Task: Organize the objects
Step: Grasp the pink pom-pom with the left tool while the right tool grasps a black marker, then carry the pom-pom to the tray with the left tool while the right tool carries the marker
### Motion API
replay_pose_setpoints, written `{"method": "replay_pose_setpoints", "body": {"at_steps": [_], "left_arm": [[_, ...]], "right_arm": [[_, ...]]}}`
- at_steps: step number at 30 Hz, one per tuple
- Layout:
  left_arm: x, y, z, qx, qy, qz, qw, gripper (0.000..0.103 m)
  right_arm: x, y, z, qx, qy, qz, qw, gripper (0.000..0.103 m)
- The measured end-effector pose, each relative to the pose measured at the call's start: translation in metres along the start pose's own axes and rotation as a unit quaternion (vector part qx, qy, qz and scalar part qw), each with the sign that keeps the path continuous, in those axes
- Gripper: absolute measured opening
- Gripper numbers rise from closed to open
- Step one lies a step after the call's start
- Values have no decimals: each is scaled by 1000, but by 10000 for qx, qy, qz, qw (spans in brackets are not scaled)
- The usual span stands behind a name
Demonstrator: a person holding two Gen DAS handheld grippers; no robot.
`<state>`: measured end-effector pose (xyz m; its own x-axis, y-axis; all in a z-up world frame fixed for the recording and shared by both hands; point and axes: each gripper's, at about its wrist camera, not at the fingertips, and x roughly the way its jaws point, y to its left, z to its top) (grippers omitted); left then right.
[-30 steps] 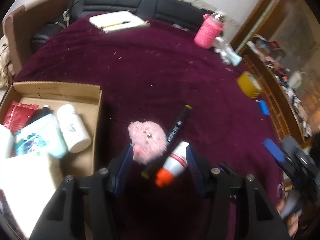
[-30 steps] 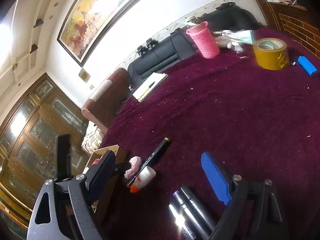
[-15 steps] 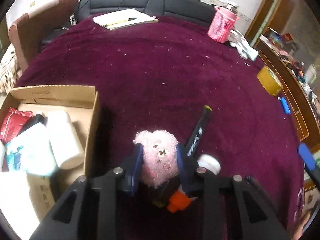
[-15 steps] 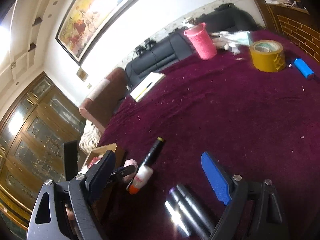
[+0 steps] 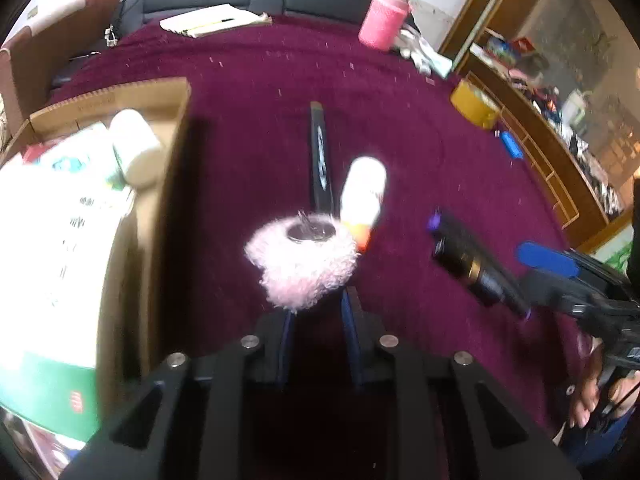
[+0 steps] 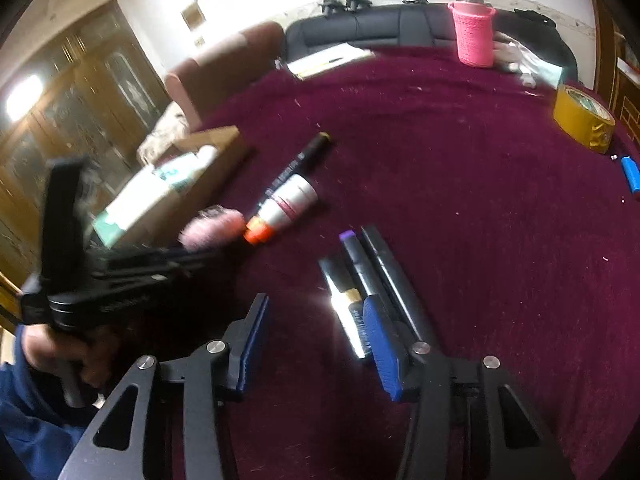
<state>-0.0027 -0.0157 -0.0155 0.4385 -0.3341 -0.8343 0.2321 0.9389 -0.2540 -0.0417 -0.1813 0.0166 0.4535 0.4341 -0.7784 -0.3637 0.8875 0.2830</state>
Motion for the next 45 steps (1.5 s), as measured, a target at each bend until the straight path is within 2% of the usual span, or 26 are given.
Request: {"method": "replay_pose_setpoints", "body": {"at_steps": [5,9,14,15,18,20,22,25,29,33,35,37,39,41,42,45], "left_arm": [[-4,-3,2,68,-183,135,9997,21],[-12,-1,7,79,-397,354,9986,23],[-11,0,15,44,-485,626,9969,40],[-14,-1,15,84,-535,673,9963,40],[-24,-7,17,251,-740,784,9939,52],[-30,-7,19,311,-872,844,9921,64],[-31,-7,21,386,-930,1070,9891,67],[-26,-8,25,538,-842,1160,9882,73],[-17,-12,23,647,-555,1118,9901,73],[-16,-23,15,925,-458,1068,9889,73],[-12,-23,12,959,-403,1101,9885,73],[-4,-20,10,910,-304,1169,9885,72],[3,-17,8,844,-231,1045,9907,58],[7,-18,5,821,-179,797,9933,34],[7,-20,4,819,-162,686,9941,30],[6,-23,3,835,-214,689,9939,29]], "right_arm": [[11,2,2,-286,49,-233,9993,52],[14,7,3,-428,112,-176,9989,52],[26,18,-6,-730,459,-150,9962,52],[27,17,-7,-737,472,-169,9960,52],[26,14,-4,-622,381,-241,9970,52],[26,10,-2,-537,332,-360,9974,52],[26,10,-3,-509,346,-348,9975,52],[25,15,-7,-647,356,-502,9960,52],[26,21,-11,-780,324,-673,9941,52],[29,22,-11,-773,254,-759,9938,51],[28,23,-13,-786,188,-963,9921,37],[25,20,-14,-661,131,-944,9932,32],[22,16,-14,-533,105,-865,9948,29],[19,14,-14,-418,69,-774,9961,28],[18,14,-15,-389,52,-746,9964,28],[14,13,-15,-305,-9,-688,9972,28]]}}
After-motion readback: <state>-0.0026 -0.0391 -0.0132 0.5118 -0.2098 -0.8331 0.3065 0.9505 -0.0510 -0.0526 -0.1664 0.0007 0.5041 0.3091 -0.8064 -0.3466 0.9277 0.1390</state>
